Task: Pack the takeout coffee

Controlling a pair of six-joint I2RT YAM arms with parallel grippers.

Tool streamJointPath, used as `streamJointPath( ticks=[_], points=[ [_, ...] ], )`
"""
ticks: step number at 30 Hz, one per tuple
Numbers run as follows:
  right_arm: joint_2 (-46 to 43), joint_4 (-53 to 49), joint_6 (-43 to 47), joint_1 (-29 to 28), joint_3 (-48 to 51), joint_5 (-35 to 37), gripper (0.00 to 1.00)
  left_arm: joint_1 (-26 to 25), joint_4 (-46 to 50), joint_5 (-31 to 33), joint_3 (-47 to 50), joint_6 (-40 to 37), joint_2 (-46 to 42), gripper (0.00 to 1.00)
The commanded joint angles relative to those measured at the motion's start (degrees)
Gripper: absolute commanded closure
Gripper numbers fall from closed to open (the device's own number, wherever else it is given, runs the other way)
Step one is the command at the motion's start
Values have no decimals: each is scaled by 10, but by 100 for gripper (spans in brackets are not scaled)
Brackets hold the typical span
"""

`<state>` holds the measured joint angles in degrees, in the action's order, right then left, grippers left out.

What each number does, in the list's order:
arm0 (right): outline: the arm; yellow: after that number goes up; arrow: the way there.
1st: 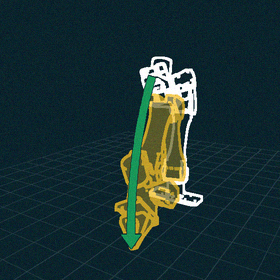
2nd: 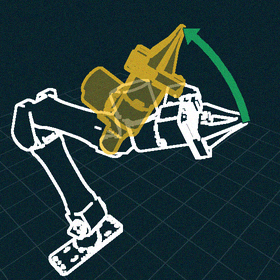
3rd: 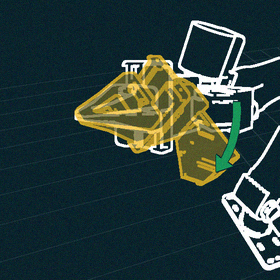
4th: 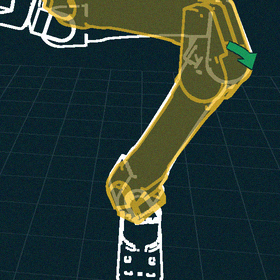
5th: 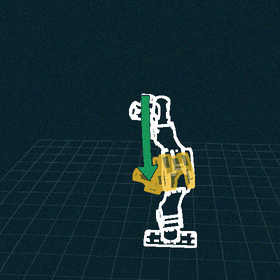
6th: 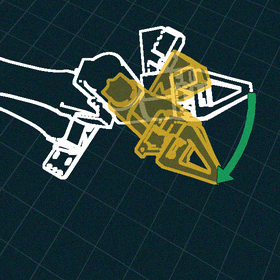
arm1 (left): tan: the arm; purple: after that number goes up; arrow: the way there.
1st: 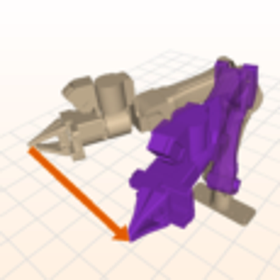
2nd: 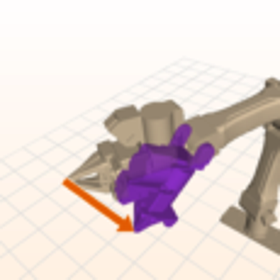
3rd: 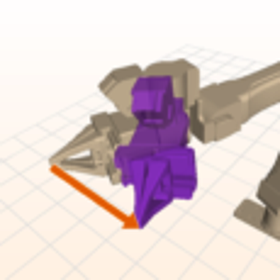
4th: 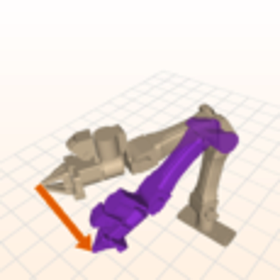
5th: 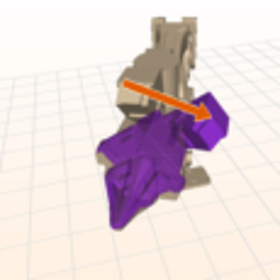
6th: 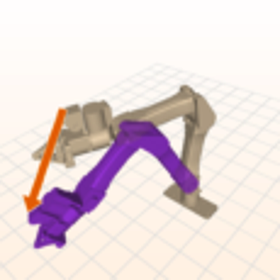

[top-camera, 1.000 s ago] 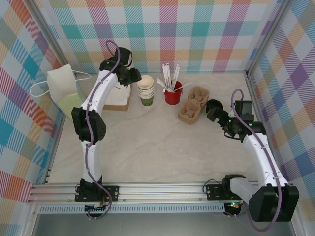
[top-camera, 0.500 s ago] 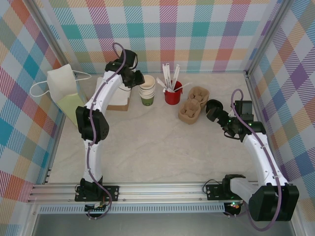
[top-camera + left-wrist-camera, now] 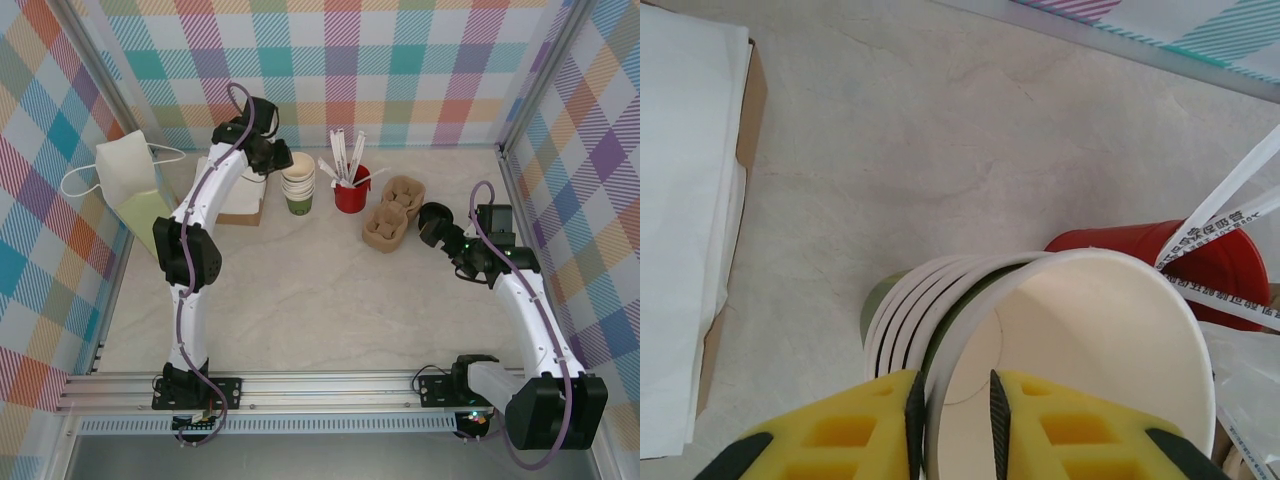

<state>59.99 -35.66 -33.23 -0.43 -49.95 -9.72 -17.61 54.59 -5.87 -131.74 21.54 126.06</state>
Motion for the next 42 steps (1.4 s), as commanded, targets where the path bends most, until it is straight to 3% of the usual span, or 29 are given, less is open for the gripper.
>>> streamJointPath(
  ticks=[1, 21, 42],
  points=[
    [4, 3, -8, 1, -4, -7, 0, -4, 16, 6, -18, -10, 2, 75],
    [1, -5, -3, 1, -6, -3, 0, -4, 25, 4, -27, -19, -8, 97],
    [-9, -31, 18, 2, -18, 9, 0, -2, 26, 7, -43, -18, -89, 100]
  ],
)
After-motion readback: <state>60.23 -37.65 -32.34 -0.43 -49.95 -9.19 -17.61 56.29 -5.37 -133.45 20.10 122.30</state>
